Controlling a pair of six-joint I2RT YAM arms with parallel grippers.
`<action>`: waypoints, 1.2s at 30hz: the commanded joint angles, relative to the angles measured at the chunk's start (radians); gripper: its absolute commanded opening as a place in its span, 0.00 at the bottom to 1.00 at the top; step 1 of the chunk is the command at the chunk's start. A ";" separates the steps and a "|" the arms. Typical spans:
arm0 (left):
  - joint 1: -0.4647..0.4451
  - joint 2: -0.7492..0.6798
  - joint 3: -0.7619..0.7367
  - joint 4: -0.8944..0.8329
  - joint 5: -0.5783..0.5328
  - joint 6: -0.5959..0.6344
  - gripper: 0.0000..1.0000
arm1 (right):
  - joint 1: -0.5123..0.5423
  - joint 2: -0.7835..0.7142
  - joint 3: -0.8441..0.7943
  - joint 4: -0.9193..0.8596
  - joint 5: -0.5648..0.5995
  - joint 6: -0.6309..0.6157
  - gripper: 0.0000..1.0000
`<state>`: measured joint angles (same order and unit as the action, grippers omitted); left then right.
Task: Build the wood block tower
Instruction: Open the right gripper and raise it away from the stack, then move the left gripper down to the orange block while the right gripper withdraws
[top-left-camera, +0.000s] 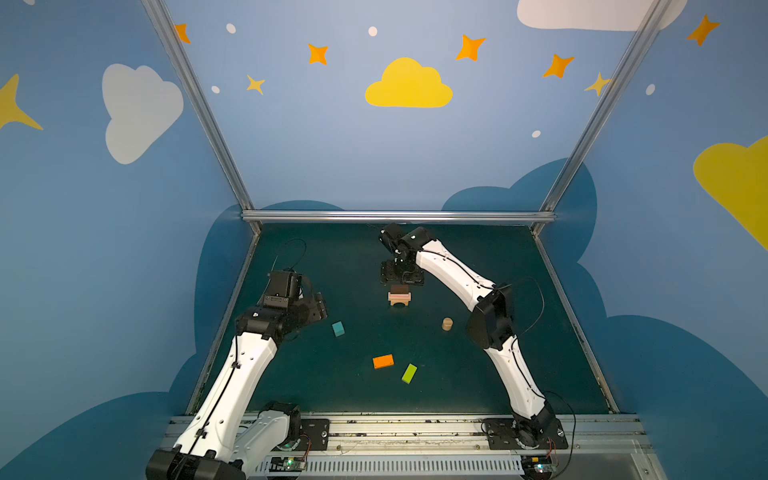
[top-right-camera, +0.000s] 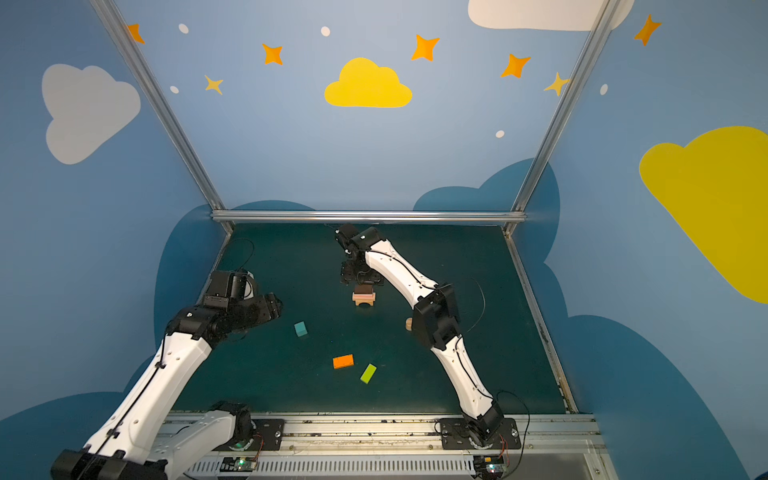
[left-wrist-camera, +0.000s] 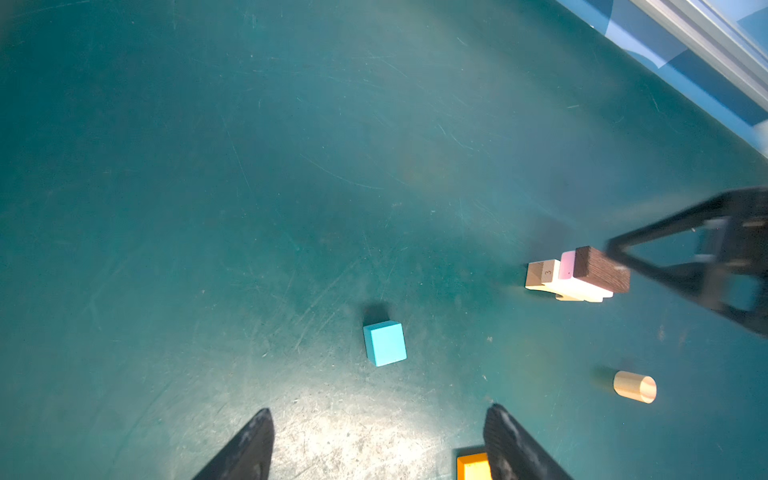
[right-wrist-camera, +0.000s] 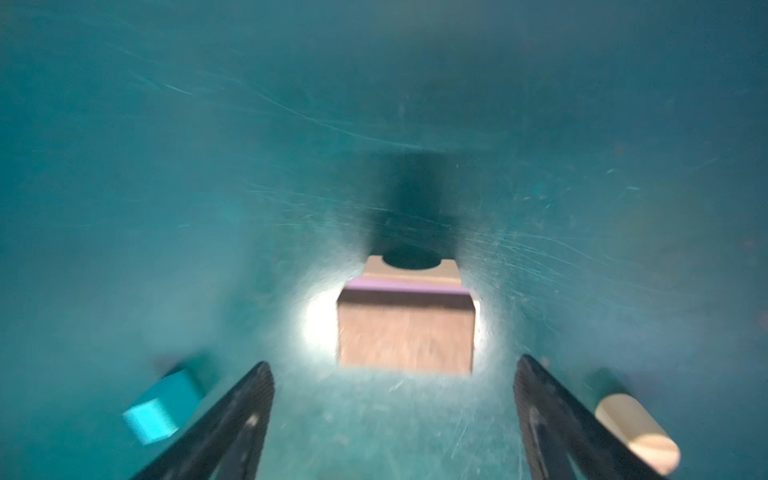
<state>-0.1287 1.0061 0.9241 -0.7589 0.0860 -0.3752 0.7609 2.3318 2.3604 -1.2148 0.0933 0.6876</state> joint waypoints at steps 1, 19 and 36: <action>0.008 0.010 -0.005 -0.002 0.016 -0.004 0.79 | -0.003 -0.145 -0.059 0.041 0.003 -0.024 0.89; -0.121 0.037 0.048 -0.104 0.066 -0.131 0.74 | -0.080 -0.732 -0.760 0.344 0.073 -0.019 0.89; -0.559 0.069 0.086 -0.246 -0.156 -0.440 0.75 | -0.133 -1.019 -1.132 0.499 0.083 -0.019 0.89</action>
<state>-0.6376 1.0489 0.9848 -0.9520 0.0025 -0.7265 0.6373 1.3609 1.2652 -0.7559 0.1570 0.6724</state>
